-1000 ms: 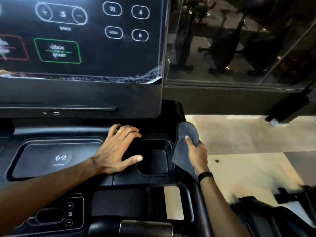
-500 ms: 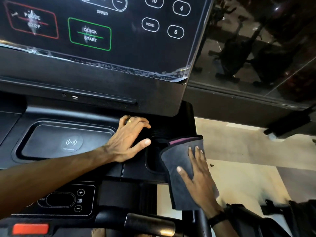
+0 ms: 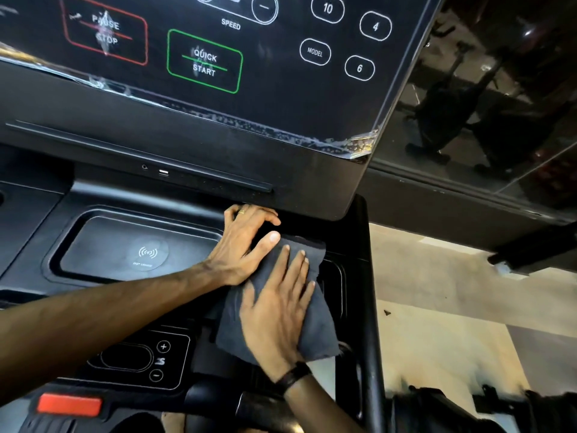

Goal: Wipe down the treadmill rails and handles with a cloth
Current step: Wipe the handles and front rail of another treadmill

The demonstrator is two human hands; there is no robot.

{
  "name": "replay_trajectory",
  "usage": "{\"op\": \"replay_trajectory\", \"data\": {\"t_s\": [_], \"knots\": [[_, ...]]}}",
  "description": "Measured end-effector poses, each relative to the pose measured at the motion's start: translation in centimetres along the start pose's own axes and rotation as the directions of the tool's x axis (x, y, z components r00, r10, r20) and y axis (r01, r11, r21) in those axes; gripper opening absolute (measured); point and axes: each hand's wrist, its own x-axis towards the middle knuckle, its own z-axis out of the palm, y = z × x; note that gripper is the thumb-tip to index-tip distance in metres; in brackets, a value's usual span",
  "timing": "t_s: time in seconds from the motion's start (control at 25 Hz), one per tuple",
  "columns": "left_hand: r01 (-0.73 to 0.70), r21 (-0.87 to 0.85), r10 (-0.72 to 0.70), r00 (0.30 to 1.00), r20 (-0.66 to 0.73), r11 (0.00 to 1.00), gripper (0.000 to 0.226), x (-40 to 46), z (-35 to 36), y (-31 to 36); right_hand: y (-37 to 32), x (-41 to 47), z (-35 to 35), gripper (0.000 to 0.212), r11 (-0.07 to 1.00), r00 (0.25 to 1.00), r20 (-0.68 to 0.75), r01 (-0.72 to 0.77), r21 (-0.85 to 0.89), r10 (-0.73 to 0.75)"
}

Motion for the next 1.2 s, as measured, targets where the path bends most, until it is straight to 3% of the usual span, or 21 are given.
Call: {"op": "replay_trajectory", "data": {"t_s": [0.12,0.36,0.44,0.52,0.64,0.68,0.76,0.84,0.88,1.0,1.2], "knots": [[0.008,-0.013,-0.008,1.0,-0.016,1.0,0.042,0.0,-0.3,-0.2,-1.4,0.9,0.2,0.088,0.996,0.998,0.052,-0.023,0.083,0.019],[-0.091,0.042,0.087,0.992,0.092,0.995,0.04,0.0,-0.3,0.0,4.3,-2.5,-1.3,0.071,0.969,0.985,-0.006,0.169,0.182,-0.17],[-0.084,0.042,0.079,0.991,0.106,0.996,0.041,0.0,-0.3,0.1,6.9,-2.6,-3.4,0.068,0.955,0.993,-0.077,0.112,0.273,-0.094],[-0.081,0.048,0.075,0.99,0.118,0.996,0.043,0.0,-0.3,0.3,8.9,-1.8,-6.3,0.071,0.895,0.993,-0.085,-0.035,0.444,0.081],[-0.074,0.048,0.067,0.99,0.127,0.996,0.05,0.1,-0.3,0.3,9.7,-1.1,-9.4,0.059,0.846,0.941,-0.302,0.033,0.531,0.152],[-0.078,0.052,0.07,0.989,0.131,0.996,0.052,0.1,-0.3,0.3,9.4,-1.2,-9.3,0.061,0.859,0.965,-0.241,0.033,0.51,0.106],[-0.09,0.065,0.081,0.987,0.137,0.994,0.051,0.1,-0.2,0.2,8.3,-1.0,-7.9,0.095,0.915,0.991,0.116,0.017,0.403,-0.07],[-0.084,0.059,0.076,0.989,0.129,0.995,0.045,0.1,-0.2,0.0,8.1,0.2,-5.7,0.12,0.968,0.906,0.384,0.091,0.235,-0.178],[-0.082,0.051,0.075,0.99,0.12,0.995,0.042,0.1,-0.1,0.0,7.9,1.2,-5.2,0.121,0.978,0.876,0.457,0.071,0.196,-0.155],[-0.08,0.042,0.075,0.991,0.109,0.996,0.041,0.1,-0.1,0.1,6.5,3.9,-4.5,0.098,0.992,0.813,0.582,-0.063,0.108,-0.012],[-0.09,0.05,0.084,0.991,0.106,0.995,0.045,0.1,-0.3,-0.1,4.7,5.6,-3.7,0.096,0.977,0.758,0.649,0.088,-0.195,0.061]]}}
